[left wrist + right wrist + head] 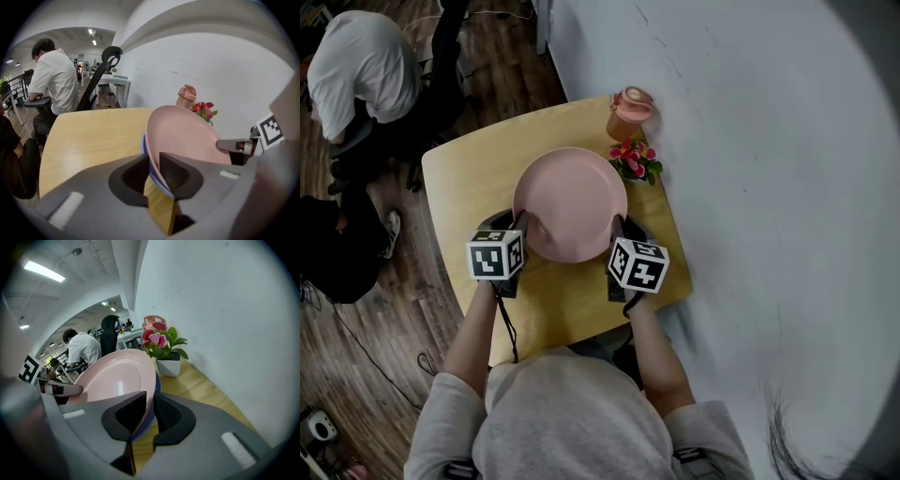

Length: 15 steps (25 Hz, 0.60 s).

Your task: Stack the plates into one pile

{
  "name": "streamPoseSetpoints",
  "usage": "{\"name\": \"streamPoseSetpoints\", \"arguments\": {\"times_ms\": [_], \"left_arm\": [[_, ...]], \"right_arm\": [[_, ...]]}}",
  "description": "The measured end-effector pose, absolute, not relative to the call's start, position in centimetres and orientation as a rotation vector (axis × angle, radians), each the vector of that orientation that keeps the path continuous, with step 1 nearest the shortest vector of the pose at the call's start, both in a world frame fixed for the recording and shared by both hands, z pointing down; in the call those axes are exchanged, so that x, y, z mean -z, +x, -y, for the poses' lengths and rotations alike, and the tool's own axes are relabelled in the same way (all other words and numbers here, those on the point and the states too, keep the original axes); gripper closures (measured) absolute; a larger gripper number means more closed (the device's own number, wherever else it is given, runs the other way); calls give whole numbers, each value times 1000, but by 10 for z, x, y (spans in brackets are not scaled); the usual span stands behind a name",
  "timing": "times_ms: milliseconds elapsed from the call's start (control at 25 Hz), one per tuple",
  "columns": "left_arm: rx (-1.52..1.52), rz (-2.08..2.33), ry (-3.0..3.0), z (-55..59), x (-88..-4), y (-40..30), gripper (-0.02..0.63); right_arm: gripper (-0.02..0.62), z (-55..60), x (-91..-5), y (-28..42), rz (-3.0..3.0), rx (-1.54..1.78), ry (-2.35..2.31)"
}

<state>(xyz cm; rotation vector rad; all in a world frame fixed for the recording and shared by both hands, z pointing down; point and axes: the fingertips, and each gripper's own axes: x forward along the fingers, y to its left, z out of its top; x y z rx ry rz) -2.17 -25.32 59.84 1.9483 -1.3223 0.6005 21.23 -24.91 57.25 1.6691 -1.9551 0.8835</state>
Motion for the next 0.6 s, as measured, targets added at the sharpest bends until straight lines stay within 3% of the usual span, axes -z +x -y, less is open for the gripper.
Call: {"name": "streamPoseSetpoints", "arguments": {"times_ms": [600], "left_arm": [[-602, 1277, 1972, 257, -607, -21, 466]], "right_arm": [[552, 250, -581, 210, 1898, -818, 1664]]}}
